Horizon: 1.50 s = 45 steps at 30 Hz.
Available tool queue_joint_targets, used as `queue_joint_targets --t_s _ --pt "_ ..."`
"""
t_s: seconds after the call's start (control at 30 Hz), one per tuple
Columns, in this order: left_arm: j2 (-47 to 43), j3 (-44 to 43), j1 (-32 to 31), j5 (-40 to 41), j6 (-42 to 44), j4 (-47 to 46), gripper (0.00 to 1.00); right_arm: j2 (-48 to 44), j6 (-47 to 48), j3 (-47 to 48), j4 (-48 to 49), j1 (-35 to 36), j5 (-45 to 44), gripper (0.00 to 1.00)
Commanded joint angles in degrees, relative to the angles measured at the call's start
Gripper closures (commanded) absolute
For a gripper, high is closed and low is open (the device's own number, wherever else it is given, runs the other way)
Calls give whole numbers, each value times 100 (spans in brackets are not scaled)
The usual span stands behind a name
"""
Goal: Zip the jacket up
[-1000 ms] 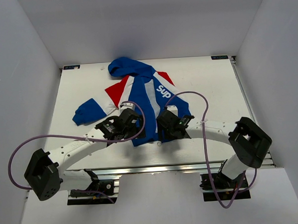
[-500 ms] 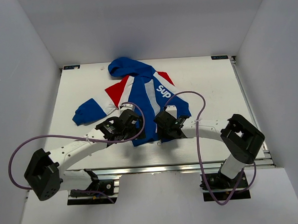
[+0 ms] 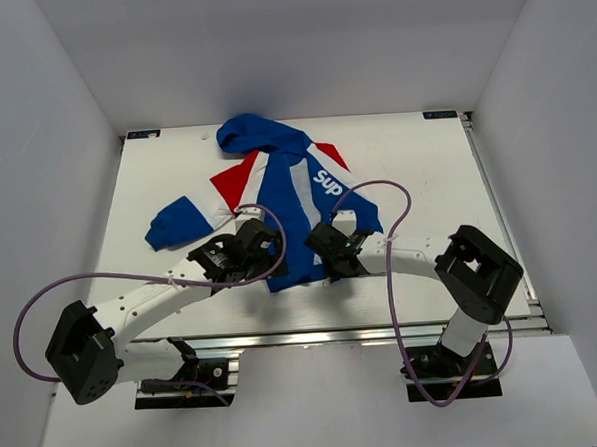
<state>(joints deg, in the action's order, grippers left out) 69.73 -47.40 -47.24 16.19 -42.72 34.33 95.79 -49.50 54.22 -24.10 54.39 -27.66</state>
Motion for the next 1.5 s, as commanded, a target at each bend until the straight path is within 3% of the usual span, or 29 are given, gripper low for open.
queue_joint_targets --t_s 0.0,0.13,0.4,0.53,0.57,0.63,0.73,0.83,0.87,1.1,1.23,1.3,1.47 --pt "-101 -129 57 183 -43 74 2 326 -175 -306 -210 -7 278 55" --pt "13 -243 75 218 -26 162 2 441 -157 -236 -254 -7 322 55" --pt "181 -411 75 -132 237 -48 2 -138 291 -411 19 -7 489 73" --pt "374 -463 75 -720 554 -399 2 -455 616 -473 168 -7 604 64" --pt "487 -516 75 -818 589 -444 2 -482 660 -465 160 -7 604 58" --pt "611 -569 75 -1063 651 -523 2 -508 827 -438 151 -7 630 58" --pt "813 -613 75 -1275 695 -663 2 -500 986 -465 151 -25 586 70" --pt "998 -630 75 -1416 721 -821 2 -517 1091 -499 195 -16 692 73" --pt "1042 -622 75 -1547 730 -866 2 -561 1109 -526 247 -16 718 82" --pt "1481 -788 75 -1855 782 -1138 3 -912 1179 -544 256 -25 832 81" --pt "1823 -815 66 -1891 809 -1209 16 -1185 1232 -623 195 -86 894 81" --pt "1956 -815 75 -1804 835 -1139 28 -1343 1302 -763 169 -157 1025 81" --pt "2403 -815 66 -1417 809 -998 56 -1659 1390 -1193 55 -315 1315 95"
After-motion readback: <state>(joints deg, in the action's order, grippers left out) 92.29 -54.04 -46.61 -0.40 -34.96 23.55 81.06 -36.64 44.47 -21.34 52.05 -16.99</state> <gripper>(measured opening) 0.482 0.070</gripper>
